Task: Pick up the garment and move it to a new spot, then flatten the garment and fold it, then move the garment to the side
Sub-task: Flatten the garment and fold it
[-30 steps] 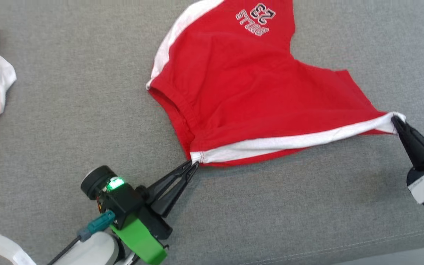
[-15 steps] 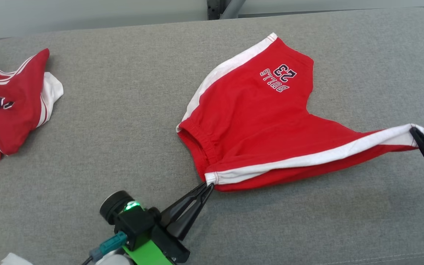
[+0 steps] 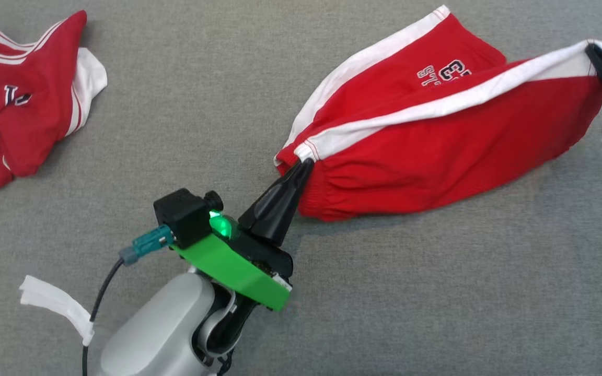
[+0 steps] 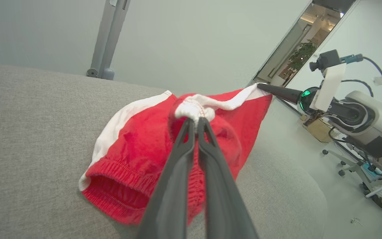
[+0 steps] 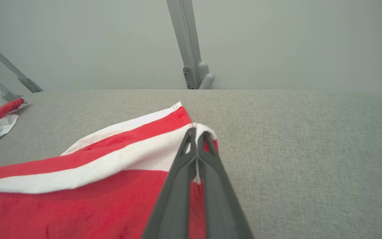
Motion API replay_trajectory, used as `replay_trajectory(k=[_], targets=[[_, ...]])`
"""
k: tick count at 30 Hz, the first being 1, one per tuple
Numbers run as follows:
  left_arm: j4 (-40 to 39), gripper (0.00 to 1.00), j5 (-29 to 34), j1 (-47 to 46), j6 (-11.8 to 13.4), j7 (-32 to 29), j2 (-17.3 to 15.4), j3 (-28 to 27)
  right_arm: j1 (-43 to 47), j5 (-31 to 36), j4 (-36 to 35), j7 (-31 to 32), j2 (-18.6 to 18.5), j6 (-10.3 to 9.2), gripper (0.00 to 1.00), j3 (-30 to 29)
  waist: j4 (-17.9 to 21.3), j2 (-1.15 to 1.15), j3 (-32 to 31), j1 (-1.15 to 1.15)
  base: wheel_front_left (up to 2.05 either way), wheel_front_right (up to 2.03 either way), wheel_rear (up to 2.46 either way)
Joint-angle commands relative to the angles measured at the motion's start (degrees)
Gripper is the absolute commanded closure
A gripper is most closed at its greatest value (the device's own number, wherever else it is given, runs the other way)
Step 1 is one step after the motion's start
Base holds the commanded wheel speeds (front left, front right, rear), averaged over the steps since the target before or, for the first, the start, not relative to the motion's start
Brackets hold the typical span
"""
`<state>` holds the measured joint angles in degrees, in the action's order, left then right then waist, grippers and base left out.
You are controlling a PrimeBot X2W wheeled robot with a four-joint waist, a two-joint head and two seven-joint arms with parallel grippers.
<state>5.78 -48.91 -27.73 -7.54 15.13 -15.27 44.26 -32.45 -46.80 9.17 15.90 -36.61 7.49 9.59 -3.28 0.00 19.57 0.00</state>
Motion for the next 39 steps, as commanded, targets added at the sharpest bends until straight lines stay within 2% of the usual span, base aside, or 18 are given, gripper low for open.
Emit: replay_trajectory(k=[1,6,8,13,20,21,22,23,24,25,26,27,31,36,38,39], targets=[[0.44,1.0,-1.76,-1.27,0.12,0.0,0.06,-0.38,-2.3,0.96,0.97,0.54,0.52,0.0,1.0,0.5,-3.43,0.0,3.61,0.0,0.0,0.0,0.0],[2.64,1.0,-8.08,-4.37,0.12,0.0,1.28,-0.51,-12.32,4.75,6.89,2.51,2.25,0.0,1.0,4.59,-5.91,0.0,6.26,0.0,0.0,0.0,0.0],[3.48,1.0,-6.93,-5.84,0.12,0.0,1.06,-0.02,-15.94,6.42,9.67,2.88,2.57,0.0,1.0,6.19,-6.77,0.0,7.19,0.0,0.0,0.0,0.0],[5.66,1.0,-5.09,-7.48,0.12,0.01,2.97,-1.56,-22.85,10.19,15.67,1.28,2.44,0.0,1.0,9.87,-8.74,0.0,9.24,0.0,0.0,0.0,0.0],[6.66,1.0,-4.0,-8.2,0.12,0.0,4.7,-2.47,-28.59,12.47,23.38,-1.47,2.98,-0.01,1.0,13.35,-9.83,0.0,10.84,0.0,0.0,0.0,0.0],[6.93,1.0,-3.8,-8.31,0.12,0.01,4.78,-2.6,-29.2,12.41,24.28,-1.92,3.3,-0.01,0.87,13.79,-9.83,0.0,10.95,0.0,0.0,0.0,0.0],[7.16,0.87,-3.57,-8.45,0.12,0.0,4.86,-2.77,-29.69,12.29,25.11,-2.52,3.65,0.0,0.71,14.23,-9.83,0.0,11.01,0.0,0.0,0.0,0.0],[7.55,0.75,-3.05,-8.54,0.12,0.0,4.96,-3.14,-30.29,12.31,25.86,-3.48,3.95,-0.01,0.6,14.61,-9.81,0.0,11.04,0.0,0.0,0.0,0.0],[7.93,0.58,-2.26,-8.6,0.12,0.0,5.12,-3.45,-30.78,12.54,26.64,-4.42,4.14,-0.01,0.55,15.06,-9.79,0.0,11.02,0.0,0.0,0.0,0.0],[8.21,0.45,-1.51,-8.65,0.12,0.0,5.26,-3.63,-31.07,12.7,27.4,-5.2,4.4,0.0,0.56,15.71,-9.73,0.0,10.95,0.0,0.0,0.0,0.0],[8.82,0.0,0.05,-8.6,0.12,0.0,5.28,-3.92,-31.59,12.46,28.95,-7.18,5.08,-0.01,0.18,16.56,-9.49,0.0,10.61,0.0,0.0,0.0,0.0],[9.0,0.0,0.69,-8.34,0.12,0.0,5.47,-4.23,-31.77,12.14,29.71,-8.21,5.54,0.0,0.0,16.96,-9.37,0.0,10.38,0.0,0.0,0.0,0.0],[9.82,0.0,3.06,-6.72,0.12,0.0,5.71,-5.16,-31.72,9.09,31.5,-12.03,6.63,-0.01,0.0,17.96,-8.83,0.0,9.06,0.0,0.0,0.0,0.0],[11.02,0.0,12.15,-3.4,0.12,0.0,6.35,-10.3,-27.25,3.32,29.96,-16.6,5.64,0.0,0.0,19.74,-8.29,0.0,6.2,0.0,0.0,0.0,0.0],[11.02,0.0,12.15,-3.4,0.12,0.0,6.35,-10.3,-27.25,3.32,29.96,-16.6,5.64,0.0,0.0,19.74,-8.29,0.0,6.2,0.0,0.0,0.0,0.0],[10.89,0.0,16.73,-0.94,0.14,0.0,7.15,-13.35,-24.51,0.38,28.04,-16.94,4.2,0.0,0.0,20.79,-8.03,0.0,4.82,0.0,0.0,0.0,0.0]])
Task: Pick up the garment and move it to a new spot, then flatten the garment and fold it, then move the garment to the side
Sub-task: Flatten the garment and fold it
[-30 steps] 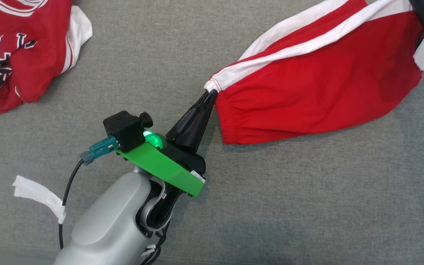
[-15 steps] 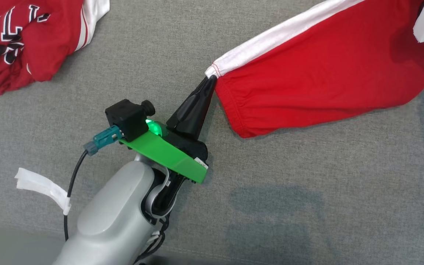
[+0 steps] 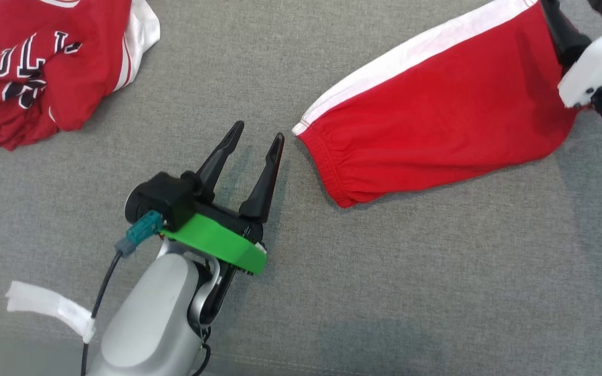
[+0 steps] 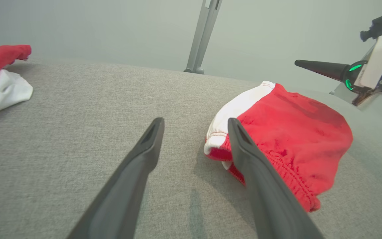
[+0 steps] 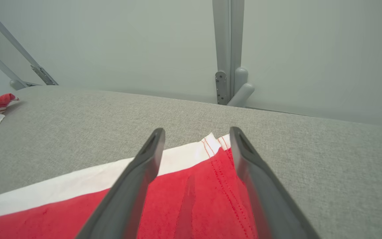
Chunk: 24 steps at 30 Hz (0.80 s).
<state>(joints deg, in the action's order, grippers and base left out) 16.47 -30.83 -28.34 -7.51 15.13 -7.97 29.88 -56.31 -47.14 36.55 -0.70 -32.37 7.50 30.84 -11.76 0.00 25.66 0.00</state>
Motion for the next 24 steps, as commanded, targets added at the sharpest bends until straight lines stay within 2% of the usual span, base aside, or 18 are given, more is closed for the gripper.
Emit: replay_trajectory(k=[1,6,11,17,24], targets=[[-0.45,0.0,1.04,0.93,0.3,0.0,0.27,-0.44,0.95,-0.72,-0.31,-0.32,-1.0,-0.02,0.0,0.02,0.62,0.0,-1.95,0.0,0.0,0.0,0.0],[-5.05,0.0,11.01,9.03,2.59,0.0,2.45,-6.4,8.53,-5.24,-3.81,0.37,-4.87,-0.01,0.0,1.96,1.62,0.0,-5.04,0.0,0.0,0.0,0.0],[-10.01,0.0,17.59,15.63,3.55,0.0,4.03,-8.46,11.99,-6.67,-2.01,1.44,-6.77,-0.01,0.0,1.6,1.32,0.0,-6.73,0.0,0.0,0.0,0.0],[-11.26,0.0,21.18,18.32,2.36,0.0,4.77,-6.72,10.59,-6.6,4.82,4.71,-5.69,-0.01,0.0,-0.15,-1.68,0.0,-6.54,0.0,0.0,0.0,0.0],[-11.43,0.0,22.26,17.65,1.53,0.0,5.07,-4.3,6.36,-5.5,12.92,6.29,-3.29,-0.01,0.0,-1.51,-5.01,0.0,-5.32,0.0,0.0,0.0,0.0]])
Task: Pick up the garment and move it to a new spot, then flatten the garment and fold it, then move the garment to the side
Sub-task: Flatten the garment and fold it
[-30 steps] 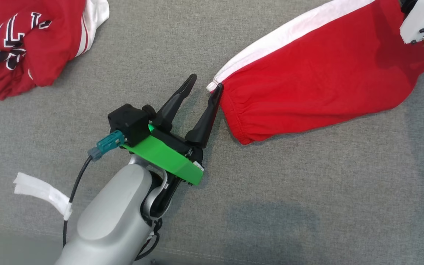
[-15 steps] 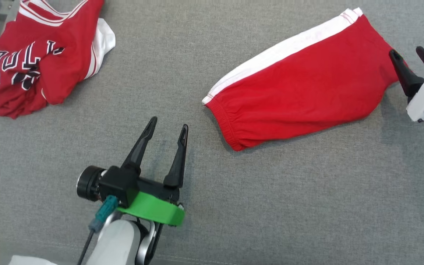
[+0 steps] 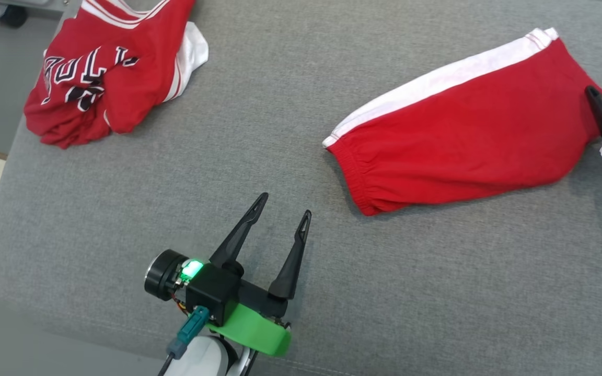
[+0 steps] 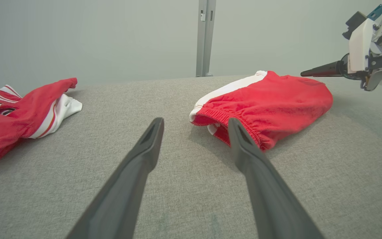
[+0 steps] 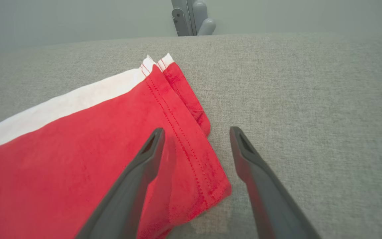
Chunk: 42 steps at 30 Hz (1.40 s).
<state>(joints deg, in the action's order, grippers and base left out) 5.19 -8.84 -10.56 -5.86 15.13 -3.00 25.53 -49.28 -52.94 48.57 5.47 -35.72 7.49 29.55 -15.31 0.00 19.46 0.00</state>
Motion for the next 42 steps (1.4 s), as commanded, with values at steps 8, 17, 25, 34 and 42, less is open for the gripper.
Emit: replay_trajectory(k=[8,17,25,34,42], targets=[[0.07,0.0,-0.56,-1.62,-0.3,0.0,0.12,2.03,-6.29,3.47,12.17,1.49,3.55,0.0,0.0,-0.22,-3.04,0.0,1.76,0.0,0.0,0.0,0.0],[0.53,0.0,-0.37,-2.53,0.25,0.0,0.12,2.08,-8.13,3.34,18.02,1.24,7.24,0.0,1.0,-0.03,-2.58,0.0,1.38,0.0,0.0,0.0,0.0],[0.59,0.0,0.19,-0.69,0.48,0.0,0.1,1.17,-5.41,-0.48,15.46,-5.01,7.31,-0.03,1.0,-2.11,1.11,0.0,-1.16,0.0,0.0,0.0,0.0],[-0.4,0.0,1.29,1.18,0.52,0.0,0.07,0.17,4.35,-6.37,11.18,-11.03,4.3,-0.02,1.0,-4.31,7.79,0.0,-4.22,0.0,0.0,0.0,0.0],[-0.38,0.0,2.08,2.21,0.11,0.0,0.07,-0.68,9.88,-7.93,10.71,-14.0,1.55,-0.02,1.0,-5.02,12.39,0.0,-6.2,0.0,0.0,0.0,0.0]])
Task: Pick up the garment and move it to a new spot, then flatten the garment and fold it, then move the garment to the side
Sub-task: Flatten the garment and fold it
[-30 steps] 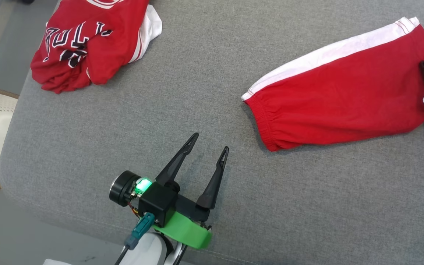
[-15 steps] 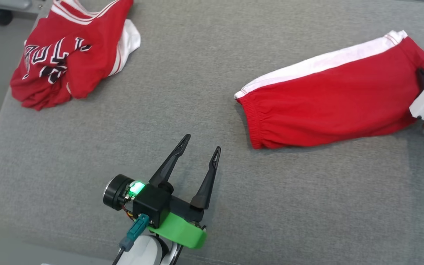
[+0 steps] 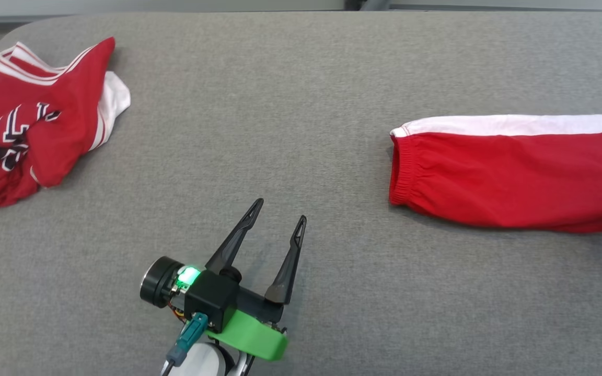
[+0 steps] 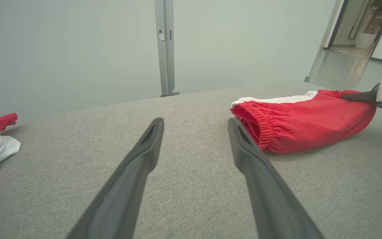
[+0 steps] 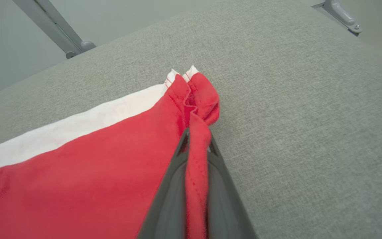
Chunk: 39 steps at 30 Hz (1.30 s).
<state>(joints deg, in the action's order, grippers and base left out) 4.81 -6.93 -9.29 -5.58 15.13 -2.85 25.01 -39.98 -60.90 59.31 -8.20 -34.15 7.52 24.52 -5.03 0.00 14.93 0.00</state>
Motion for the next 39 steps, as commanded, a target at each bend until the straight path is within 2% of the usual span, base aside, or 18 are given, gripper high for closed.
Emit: replay_trajectory(k=[1,7,13,14,19,23,34,35,36,37,38,39], targets=[[0.06,0.0,0.25,1.11,-0.21,0.0,-0.09,-0.21,0.68,0.05,-0.11,-0.76,-0.02,-0.06,1.0,-0.01,2.5,0.0,-1.88,0.0,0.0,0.0,0.0],[0.48,0.0,0.49,1.7,-0.33,0.0,-0.09,-0.24,-0.09,0.69,-4.1,-2.26,0.5,-0.06,1.0,1.28,4.01,0.0,-2.63,0.0,0.0,0.0,0.0],[0.81,0.0,0.06,2.24,-0.06,0.0,-0.09,-0.39,-0.93,2.57,-13.7,-2.81,0.05,-0.06,1.0,3.56,4.56,0.0,-3.46,0.0,0.0,0.0,0.0],[0.93,0.0,-0.35,2.51,0.1,0.0,-0.09,-0.4,-1.38,3.62,-17.01,-2.1,0.65,-0.05,1.0,4.45,4.71,0.0,-3.78,0.0,0.0,0.0,0.0],[1.32,0.0,-1.28,2.81,0.24,0.0,-0.09,0.65,-1.42,6.44,-23.5,0.6,3.08,-0.05,1.0,6.23,4.19,0.0,-4.71,0.0,0.0,0.0,0.0],[1.26,0.0,-1.79,2.57,0.55,0.0,-0.1,1.19,-0.5,8.4,-26.84,2.15,5.01,-0.05,1.0,6.7,3.21,0.0,-4.99,0.0,0.0,0.0,0.0],[1.56,0.0,-2.51,3.03,0.79,0.0,-0.09,1.18,6.93,17.7,-35.28,9.29,13.3,-0.05,1.0,5.29,0.79,0.0,-4.73,0.0,0.0,0.0,0.0],[1.58,0.0,-2.55,3.03,0.87,0.0,-0.09,1.23,7.91,18.23,-35.66,9.89,14.3,-0.05,0.96,5.01,0.71,0.0,-4.77,0.0,0.0,0.0,0.0],[1.62,0.0,-2.58,3.04,0.95,0.0,-0.09,1.29,8.83,18.9,-36.1,10.33,15.07,-0.04,0.8,4.89,0.66,0.0,-4.82,0.0,0.0,0.0,0.0],[1.64,0.0,-2.69,3.05,0.96,0.0,-0.09,1.35,9.68,19.61,-36.54,10.71,15.76,-0.05,0.53,4.68,0.64,0.0,-4.88,0.0,0.0,0.0,0.0],[1.69,0.0,-2.82,3.05,0.99,0.0,-0.09,1.45,10.52,20.04,-36.98,11.02,16.57,-0.05,0.0,4.3,0.64,0.0,-4.98,0.0,0.0,0.0,0.0],[1.76,0.0,-2.84,3.06,1.02,0.0,-0.09,1.52,11.37,20.32,-37.57,11.22,17.42,-0.04,0.0,3.96,0.65,0.0,-5.13,0.0,0.0,0.0,0.0]])
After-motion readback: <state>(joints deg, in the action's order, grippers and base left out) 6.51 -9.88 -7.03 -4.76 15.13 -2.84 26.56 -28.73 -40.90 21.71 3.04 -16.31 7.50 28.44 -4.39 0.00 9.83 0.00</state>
